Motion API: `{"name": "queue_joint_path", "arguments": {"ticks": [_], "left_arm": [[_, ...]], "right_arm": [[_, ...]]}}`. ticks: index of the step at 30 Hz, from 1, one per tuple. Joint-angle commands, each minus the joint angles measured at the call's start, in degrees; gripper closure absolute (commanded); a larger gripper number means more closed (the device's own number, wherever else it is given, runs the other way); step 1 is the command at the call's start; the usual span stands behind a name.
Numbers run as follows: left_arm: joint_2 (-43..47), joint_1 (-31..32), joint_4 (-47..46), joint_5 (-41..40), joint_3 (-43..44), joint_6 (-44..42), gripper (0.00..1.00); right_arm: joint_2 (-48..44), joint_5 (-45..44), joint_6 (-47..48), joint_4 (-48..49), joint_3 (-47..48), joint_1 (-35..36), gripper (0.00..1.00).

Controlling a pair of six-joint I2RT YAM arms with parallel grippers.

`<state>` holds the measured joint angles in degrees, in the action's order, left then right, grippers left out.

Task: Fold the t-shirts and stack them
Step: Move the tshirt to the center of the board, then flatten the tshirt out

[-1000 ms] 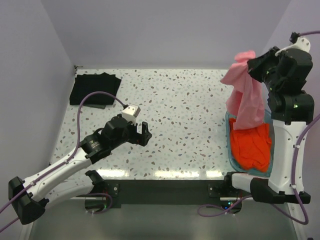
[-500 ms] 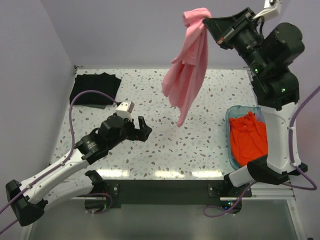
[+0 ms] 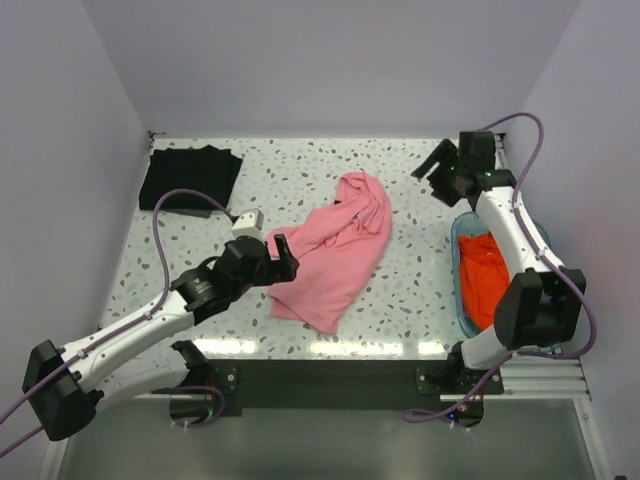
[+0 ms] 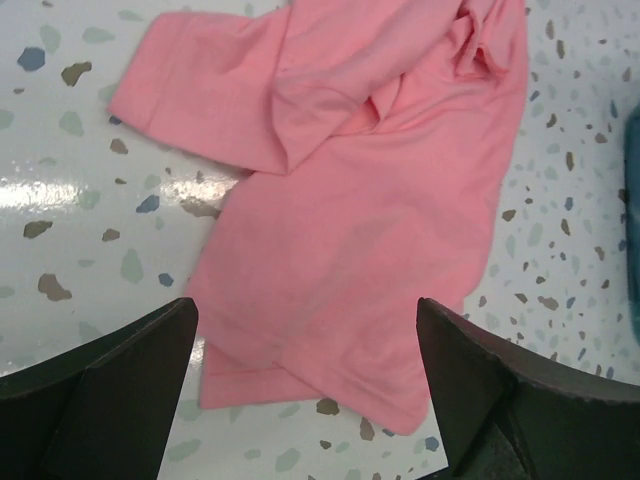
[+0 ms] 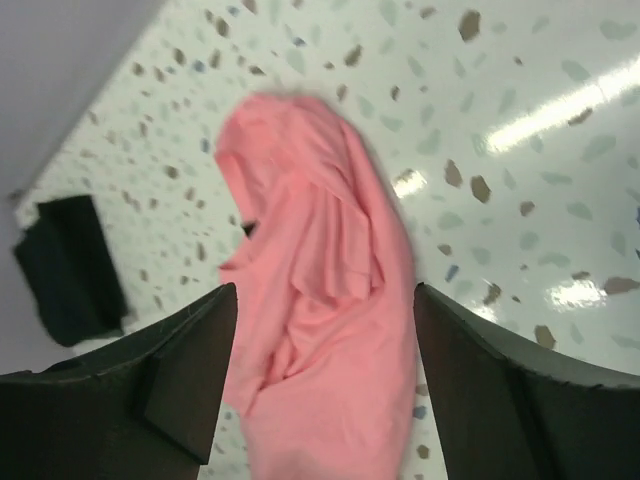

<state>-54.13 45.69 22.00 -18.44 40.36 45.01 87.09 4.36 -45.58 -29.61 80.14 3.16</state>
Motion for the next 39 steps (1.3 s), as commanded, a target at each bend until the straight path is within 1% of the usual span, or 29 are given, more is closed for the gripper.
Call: {"name": "queue_joint_path", "arguments": {"ticks": [1,2,4,5,6,7,8,11,12,14,15,17,19,20,21,23,26,29,30,34,36,37,39], "left_arm": [[-0.19,-0.95,0.76,-3.88,-2.73,5.25,0.05],[-0.10,-1.13,1.03,-4.41,-3.44,5.87,0.06],[0.34,-2.27,0.94,-5.11,-5.29,7.01,0.07],[0.25,-2.97,1.20,-5.03,-5.64,7.36,0.09],[0.34,-3.67,1.12,-4.86,-6.08,7.54,0.09],[-0.01,-4.99,0.86,-4.51,-6.34,7.46,0.10],[-0.27,-5.69,0.59,-3.98,-6.69,7.28,0.11],[-2.03,-7.72,-1.78,-0.99,-8.80,6.93,0.17],[-2.64,-7.81,-2.65,-0.73,-9.15,7.63,0.18],[-4.75,-7.81,-3.45,-0.11,-10.12,8.51,0.21],[-5.37,-7.81,-3.80,-0.02,-10.39,9.64,0.22],[-6.69,-8.25,-4.42,0.16,-11.26,10.27,0.26],[-7.04,-9.12,-5.12,-0.54,-11.97,11.41,0.30],[-7.13,-9.48,-5.56,-0.64,-12.67,11.67,0.33],[-7.31,-10.00,-6.09,-0.55,-13.02,12.28,0.34],[-8.36,-11.06,-6.53,-0.29,-13.72,12.99,0.38],[-9.15,-11.68,-8.37,1.03,-15.04,14.66,0.39],[-8.10,-12.12,-7.33,0.51,-15.83,17.21,0.40],[-7.23,-12.29,-5.84,-0.02,-16.19,18.69,0.40],[1.12,-13.35,-0.30,-4.13,-16.89,21.69,0.39],[4.97,-13.96,4.60,-6.08,-16.02,23.09,0.36],[6.04,-14.22,6.20,-8.00,-15.58,23.36,0.33],[8.41,-14.49,9.45,-9.33,-14.17,23.28,0.31]], "right_arm": [[-4.82,-5.56,6.10,-0.98,-3.65,5.44,0.25],[-5.43,-7.68,6.82,-1.15,-4.37,9.98,0.25],[-5.09,-14.51,8.40,-2.12,-5.60,15.71,0.25],[-3.87,-16.12,8.49,-2.38,-5.96,21.31,0.26],[-3.16,-17.36,8.41,-1.95,-6.39,24.06,0.26],[-2.28,-20.50,8.40,-1.60,-7.36,26.61,0.26],[-1.14,-21.40,8.49,-1.25,-7.71,31.07,0.27],[4.83,-23.25,9.54,-1.07,-6.58,35.32,0.29],[7.19,-22.56,10.94,0.50,-6.23,36.03,0.31],[8.97,-20.80,12.27,3.40,-5.79,38.57,0.32],[11.41,-20.88,13.49,5.07,-5.17,39.46,0.33],[14.93,-20.45,14.55,5.00,-1.14,41.39,0.37],[19.84,-20.36,16.22,4.65,3.85,42.28,0.40],[21.27,-19.83,16.75,4.64,5.45,42.72,0.42],[22.59,-18.96,17.28,4.73,7.03,42.81,0.44],[26.19,-17.81,18.42,5.52,10.99,42.98,0.45],[30.92,-15.09,19.48,6.05,15.83,43.16,0.46],[35.06,-13.07,20.27,5.26,20.66,43.95,0.46],[35.86,-12.97,20.53,5.35,21.63,44.21,0.46],[40.34,-12.36,21.50,5.08,26.72,46.49,0.45],[43.06,-12.36,21.76,4.65,28.22,47.20,0.45],[43.77,-12.45,21.68,4.73,29.45,47.99,0.45],[45.88,-12.62,21.50,4.64,30.94,48.69,0.45]]}}
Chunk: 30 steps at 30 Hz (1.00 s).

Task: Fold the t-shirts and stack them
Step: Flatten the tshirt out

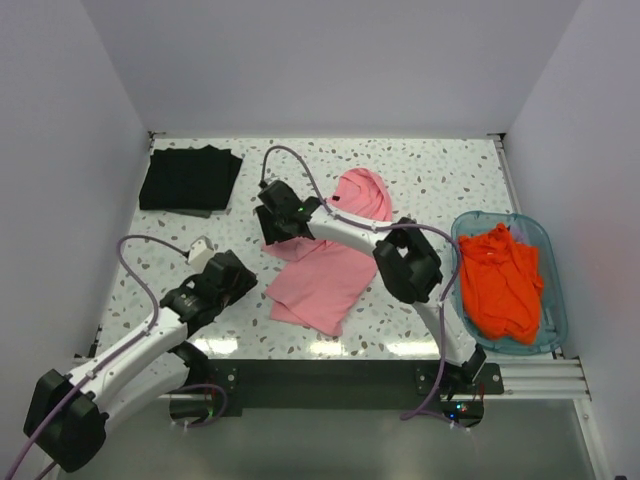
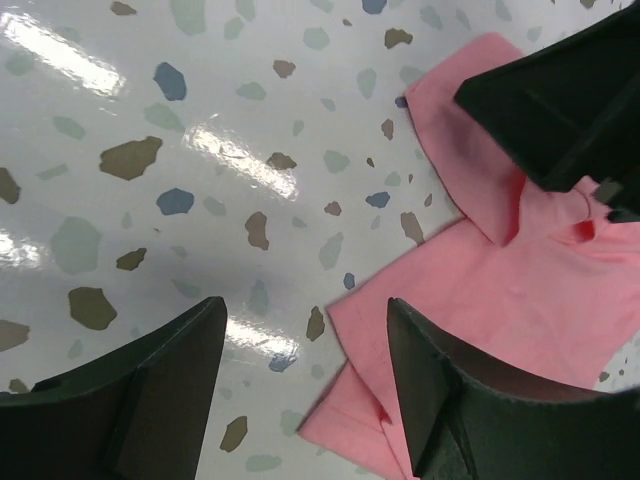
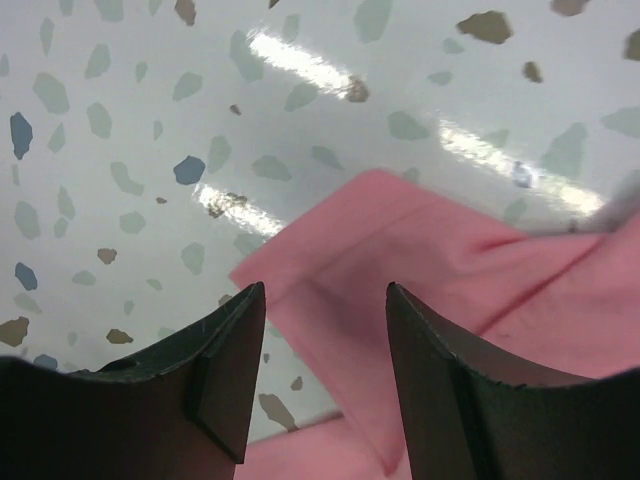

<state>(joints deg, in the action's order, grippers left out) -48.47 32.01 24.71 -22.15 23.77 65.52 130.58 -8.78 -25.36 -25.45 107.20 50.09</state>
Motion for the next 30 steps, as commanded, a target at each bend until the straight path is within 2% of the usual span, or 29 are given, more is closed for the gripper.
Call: {"name": "queue_joint_path", "arguments": {"ticks": [1,7,10,14,18,21,25,30], "left_arm": [[3.46,-0.90,7.63,-6.49,2.77,2.69,0.29],[4.96,-1.07,9.66,-6.24,4.44,1.46,0.27],[4.52,-1.16,9.13,-5.62,4.36,0.75,0.27],[3.12,-1.16,7.20,-4.22,4.01,-0.04,0.27],[2.24,-1.25,3.78,-1.15,3.04,-2.31,0.27],[2.50,-1.16,-0.18,1.48,1.37,-4.07,0.26],[1.63,-1.16,-5.28,4.48,-0.74,-5.93,0.22],[-3.11,-1.16,-10.73,8.16,-1.36,-8.47,0.23]], "right_arm": [[3.09,0.43,1.20,0.58,4.24,2.55,0.44],[5.99,-2.21,0.23,-0.91,6.18,4.67,0.41],[6.70,-4.40,-1.09,-2.49,6.18,4.76,0.43],[7.22,-7.04,-1.88,-4.51,5.65,4.76,0.57],[6.88,-9.24,-2.06,-6.19,5.57,4.58,0.89],[5.57,-10.47,-1.27,-6.28,5.48,4.50,1.00],[-0.14,-11.88,-0.48,-5.58,3.90,3.27,1.00],[-7.61,-13.98,0.49,-6.54,2.15,1.34,1.00]]}}
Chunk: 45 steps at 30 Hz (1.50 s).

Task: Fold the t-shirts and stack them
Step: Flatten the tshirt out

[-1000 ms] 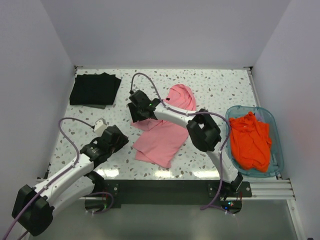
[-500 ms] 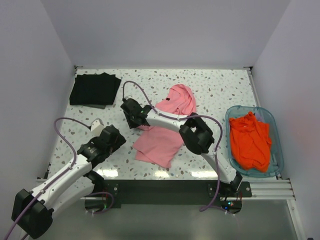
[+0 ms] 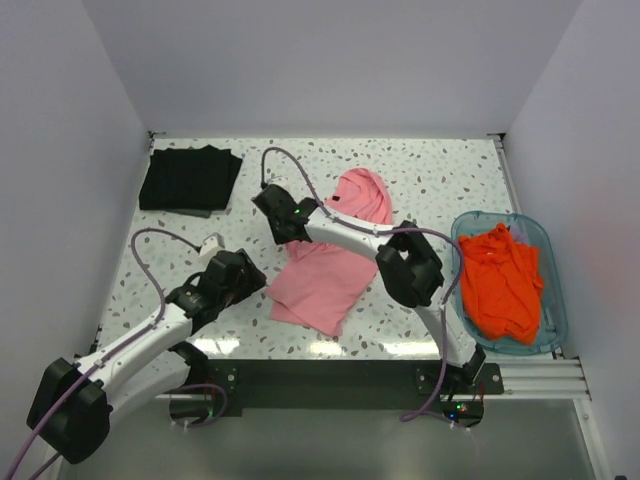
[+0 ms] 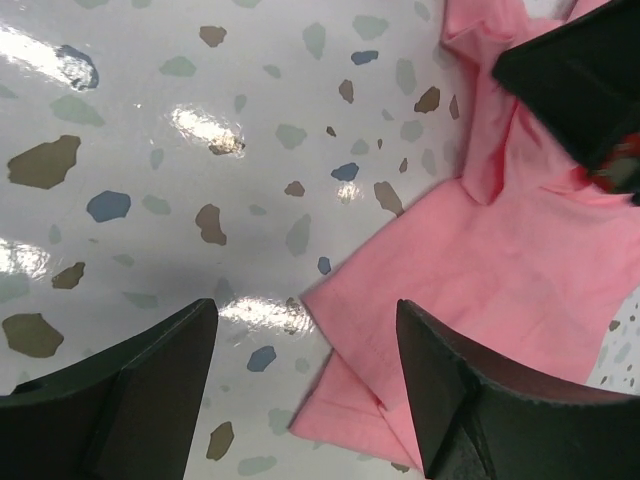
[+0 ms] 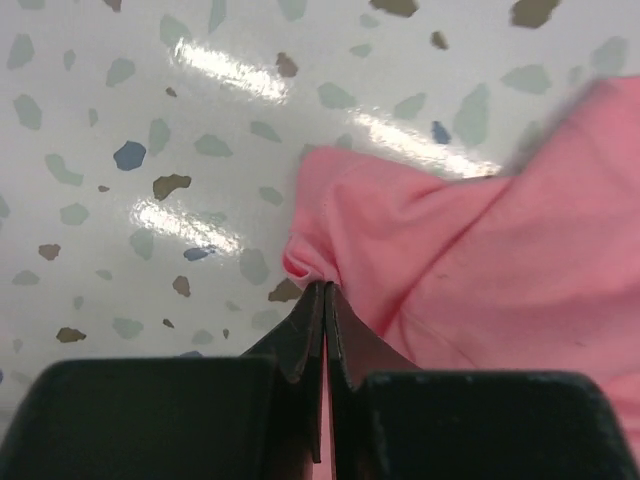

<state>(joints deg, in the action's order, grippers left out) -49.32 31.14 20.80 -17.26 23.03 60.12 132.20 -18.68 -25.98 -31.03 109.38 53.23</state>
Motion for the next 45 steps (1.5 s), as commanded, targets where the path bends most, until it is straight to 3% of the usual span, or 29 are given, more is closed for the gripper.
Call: {"name": "queue_joint_path", "arguments": {"ticks": [1,10,17,32,37,45], "left_arm": [[-3.23,-0.37,-7.69,3.98,-0.35,-3.42,0.23],[-15.71,-0.29,-13.32,7.15,4.04,-6.24,0.30],[-20.45,-0.20,-16.84,10.48,4.13,-7.82,0.34],[-26.09,0.50,-8.06,4.97,7.64,-8.18,0.49],[-25.21,5.06,0.64,-2.25,9.58,-5.11,0.45],[-29.43,9.47,2.06,-4.01,9.58,-2.11,0.45]], "right_arm": [[-12.38,-4.35,1.19,-1.05,-0.66,-2.08,1.00],[-31.19,-6.99,0.75,-3.86,-11.02,-10.24,1.00],[-39.47,-6.02,1.63,-4.48,-17.09,-18.24,1.00],[-42.64,-2.77,2.51,-4.13,-18.94,-25.90,1.00],[-43.43,-1.46,2.51,-3.08,-20.17,-26.43,1.00],[-43.78,0.39,2.33,-1.76,-21.67,-27.22,1.00]]}}
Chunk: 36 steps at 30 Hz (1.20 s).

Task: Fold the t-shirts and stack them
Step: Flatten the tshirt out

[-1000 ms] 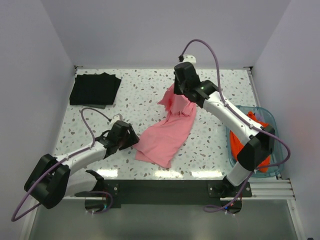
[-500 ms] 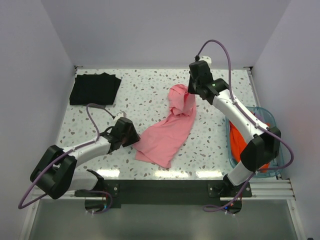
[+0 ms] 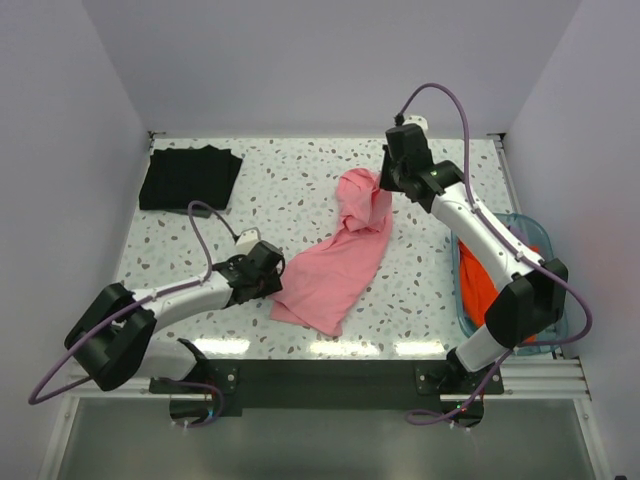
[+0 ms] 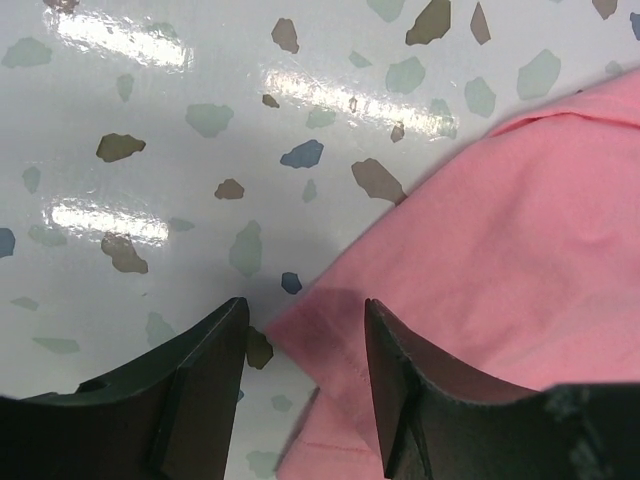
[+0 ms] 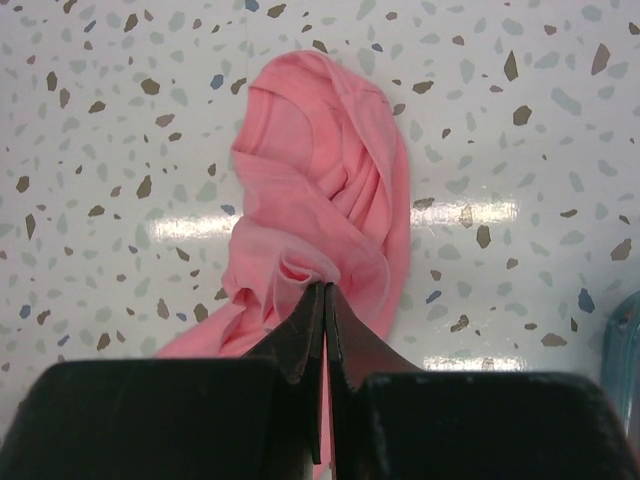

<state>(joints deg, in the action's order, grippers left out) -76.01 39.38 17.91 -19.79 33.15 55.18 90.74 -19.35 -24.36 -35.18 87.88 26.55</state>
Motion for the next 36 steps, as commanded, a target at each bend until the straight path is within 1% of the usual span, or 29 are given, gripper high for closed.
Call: {"name": "queue_joint_path", "arguments": {"ticks": [1,4,5,10,13,14,18,21,24,25,28,36], "left_arm": [[-3.61,1.49,4.94,-1.65,-0.54,3.44,0.47],[-5.72,1.58,3.80,-2.36,-0.19,3.18,0.52],[-6.43,1.58,3.71,-2.36,0.60,2.92,0.56],[-9.33,2.20,3.97,-2.62,1.66,2.65,0.62],[-9.33,2.20,3.89,-2.36,1.40,2.48,0.67],[-9.42,2.20,4.06,-2.18,1.48,2.48,0.70],[-8.64,2.20,5.11,-1.65,1.40,1.69,0.73],[-8.11,2.20,6.60,-1.92,1.04,0.99,0.73],[-7.93,2.28,8.01,-2.44,1.04,0.28,0.69],[-7.84,2.28,8.36,-2.53,1.04,0.28,0.65],[-7.49,2.46,9.33,-2.53,0.78,0.19,0.61],[-6.43,3.60,11.35,-2.97,-0.80,0.98,0.61]], "right_arm": [[-2.50,1.16,0.72,2.57,-0.25,-0.62,1.00],[-2.76,1.69,0.89,2.92,-0.60,-1.06,1.00],[-2.85,1.86,0.89,3.01,-0.69,-1.23,1.00],[-3.29,2.65,0.98,3.36,-1.30,-2.02,1.00],[-3.38,3.18,1.07,3.71,-1.48,-2.46,1.00],[-3.46,3.27,1.07,3.80,-1.65,-2.72,1.00],[-3.46,3.88,1.07,4.15,-2.36,-3.25,1.00],[-3.81,3.97,1.07,4.33,-2.71,-3.52,1.00],[-4.25,4.32,0.98,4.59,-3.06,-3.87,1.00],[-4.34,4.41,0.98,4.59,-3.06,-3.87,1.00],[-4.69,4.59,1.07,4.68,-3.24,-3.96,1.00],[-4.96,5.12,0.72,5.03,-4.12,-4.13,1.00]]}}
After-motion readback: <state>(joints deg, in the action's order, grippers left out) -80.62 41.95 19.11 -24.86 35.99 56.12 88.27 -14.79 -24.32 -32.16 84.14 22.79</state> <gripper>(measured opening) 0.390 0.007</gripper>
